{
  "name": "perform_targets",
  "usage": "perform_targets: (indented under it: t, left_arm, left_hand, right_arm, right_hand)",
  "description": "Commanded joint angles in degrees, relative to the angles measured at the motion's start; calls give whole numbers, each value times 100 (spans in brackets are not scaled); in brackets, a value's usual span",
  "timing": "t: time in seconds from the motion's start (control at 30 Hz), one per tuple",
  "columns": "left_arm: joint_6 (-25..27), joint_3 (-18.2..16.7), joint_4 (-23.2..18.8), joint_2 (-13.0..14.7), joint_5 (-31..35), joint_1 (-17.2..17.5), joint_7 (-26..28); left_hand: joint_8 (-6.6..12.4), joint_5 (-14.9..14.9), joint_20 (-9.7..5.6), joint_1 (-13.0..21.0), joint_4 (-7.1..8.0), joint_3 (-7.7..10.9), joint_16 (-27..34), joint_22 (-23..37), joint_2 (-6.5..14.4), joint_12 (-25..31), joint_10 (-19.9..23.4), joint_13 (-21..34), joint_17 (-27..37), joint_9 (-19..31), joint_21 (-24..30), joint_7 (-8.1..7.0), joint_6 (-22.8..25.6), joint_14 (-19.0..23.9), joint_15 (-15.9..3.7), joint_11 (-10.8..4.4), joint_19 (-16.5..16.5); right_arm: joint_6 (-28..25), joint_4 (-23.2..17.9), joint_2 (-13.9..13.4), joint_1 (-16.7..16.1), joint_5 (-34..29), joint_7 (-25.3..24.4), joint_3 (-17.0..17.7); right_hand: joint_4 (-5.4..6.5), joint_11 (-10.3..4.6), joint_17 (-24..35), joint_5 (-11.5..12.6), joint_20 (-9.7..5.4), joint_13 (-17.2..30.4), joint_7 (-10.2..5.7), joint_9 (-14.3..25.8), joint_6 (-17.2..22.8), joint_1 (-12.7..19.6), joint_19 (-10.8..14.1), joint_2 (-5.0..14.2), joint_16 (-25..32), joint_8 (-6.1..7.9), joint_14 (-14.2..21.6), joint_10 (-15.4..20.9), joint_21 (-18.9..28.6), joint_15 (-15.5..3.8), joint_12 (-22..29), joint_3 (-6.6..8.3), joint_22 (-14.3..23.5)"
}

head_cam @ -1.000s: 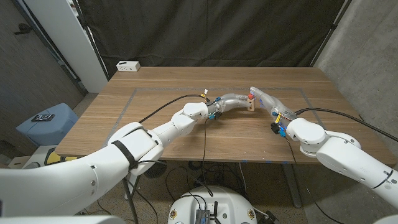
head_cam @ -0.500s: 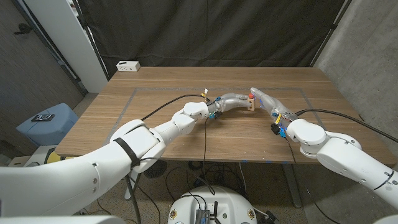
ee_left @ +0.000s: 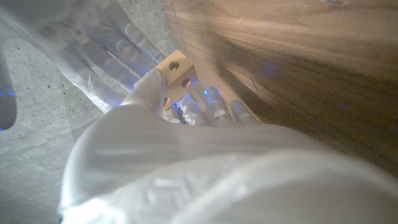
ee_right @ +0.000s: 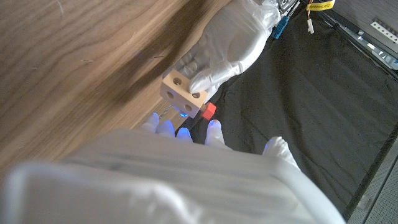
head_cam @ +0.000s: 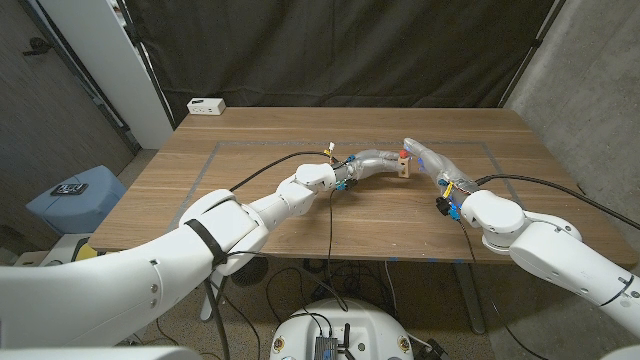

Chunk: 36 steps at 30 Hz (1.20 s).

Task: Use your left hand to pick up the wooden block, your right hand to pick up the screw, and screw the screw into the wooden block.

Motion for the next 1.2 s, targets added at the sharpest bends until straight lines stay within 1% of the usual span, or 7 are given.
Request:
perform_targets:
  t: [0.03, 0.23, 0.33, 0.37, 0.63, 0.9, 1.2]
  left_arm:
    - [-12, 1, 45, -18, 20, -24, -5]
    - [-26, 5, 18, -10, 29, -20, -6]
    - [-25, 8, 3, -4, 33, -17, -5]
    - [-23, 8, -4, -2, 33, -16, -7]
    - [15, 21, -93, 33, 50, 8, 12]
    - [4, 37, -52, 23, 83, -28, 85]
    - [6, 84, 28, 13, 155, -95, 152]
  left_hand:
    - [18, 36, 27, 3, 22, 15, 24, 20, 50, 37, 50, 35, 14, 24, 25, 7, 54, 55, -368, 12, 45]
    - [19, 36, 29, 1, 23, 12, 26, 20, 49, 34, 42, 35, 16, 24, 26, 7, 59, 55, -365, 1, 48]
    - [16, 35, 28, -2, 26, 11, 25, 20, 51, 36, 47, 35, 17, 24, 26, 4, 52, 52, -366, 4, 47]
    - [16, 36, 25, 5, 18, 13, 24, 20, 44, 37, 49, 35, 14, 24, 26, 3, 53, 53, -368, 1, 48]
    - [13, 36, 27, 3, 22, 14, 24, 20, 49, 38, 51, 35, 15, 24, 25, -2, 45, 51, -360, 5, 46]
    - [17, 36, 27, 11, 17, 13, 27, 20, 48, 38, 52, 34, 16, 24, 25, 5, 55, 54, -369, 3, 46]
    - [17, 37, 25, 29, 7, 16, 29, 20, 50, 38, 52, 34, 17, 24, 27, 3, 55, 51, -363, 0, 50]
  right_arm:
    - [97, 67, 35, 32, -57, 2, 43]
    - [31, 109, 37, 53, -31, 8, 61]
    - [24, 146, 35, 69, -14, 39, 61]
    - [35, 161, 28, 73, -24, 54, 53]
    - [-2, 241, -1, 115, -25, 102, 36]
    - [-106, 251, -37, 147, -17, 89, 44]
    - [-93, 287, -74, 119, -21, 82, 85]
  right_hand:
    - [6, -16, 9, 43, 4, 18, -5, 6, 60, -47, -26, 19, 34, 24, -1146, -1008, 27, 18, 25, 30, 16]
    - [4, -11, 8, 43, 4, 18, -6, 6, 57, -47, -27, 16, 33, 22, -1146, -1005, 27, 19, 26, 30, 16]
    - [4, -7, 8, 43, 4, 18, 41, 7, 38, -48, -29, 12, 32, 14, -1149, -1009, 27, 20, 24, 30, 16]
    - [3, -9, 7, 43, 3, 18, 96, 7, 35, -49, -30, 8, 32, 13, -1149, -1011, 27, 20, 23, 29, 16]
    - [5, -5, 8, 42, -1, 19, 187, 6, 12, -59, -32, -6, 29, 6, -1159, -1023, 27, 21, 18, 23, 16]
    - [7, 3, 9, 43, 2, 19, 188, 6, 29, -65, -35, -10, 28, 13, -1165, -1024, 27, 22, 18, 21, 16]
    - [8, 2, 9, 43, 1, 19, 190, 6, 28, -69, -33, -13, 29, 13, -1164, -1025, 29, 20, 18, 20, 16]
